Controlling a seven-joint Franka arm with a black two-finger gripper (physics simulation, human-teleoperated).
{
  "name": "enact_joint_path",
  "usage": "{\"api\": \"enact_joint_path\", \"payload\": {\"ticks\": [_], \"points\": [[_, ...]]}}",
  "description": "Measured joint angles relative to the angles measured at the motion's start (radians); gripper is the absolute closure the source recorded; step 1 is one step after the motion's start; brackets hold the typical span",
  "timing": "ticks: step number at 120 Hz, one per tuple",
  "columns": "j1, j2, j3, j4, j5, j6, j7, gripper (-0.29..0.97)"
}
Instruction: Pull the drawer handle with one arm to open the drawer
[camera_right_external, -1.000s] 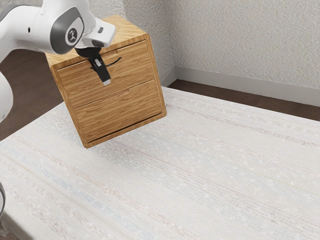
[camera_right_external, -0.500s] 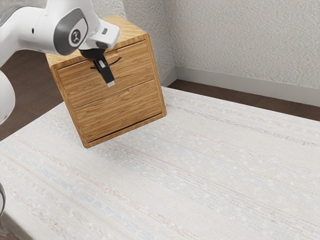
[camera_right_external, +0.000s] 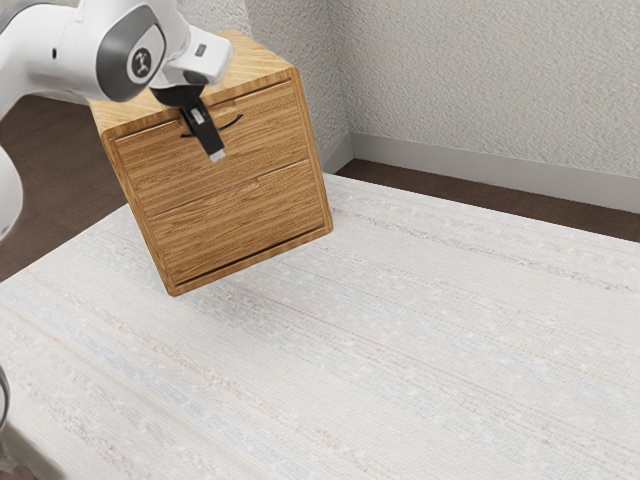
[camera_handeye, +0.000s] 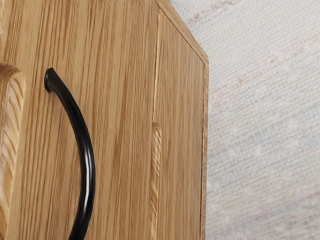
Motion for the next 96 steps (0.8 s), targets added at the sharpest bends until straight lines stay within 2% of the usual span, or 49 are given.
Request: {"api": "enact_joint_path", "payload": {"ticks": [43,96], "points": [[0.014,0.02,-0.017,0.002,0.003,-0.002,0.001,0.0],[-0.032,0.026,-0.013,-0.012,0.006,-0.002,-0.002,0.0]]}}
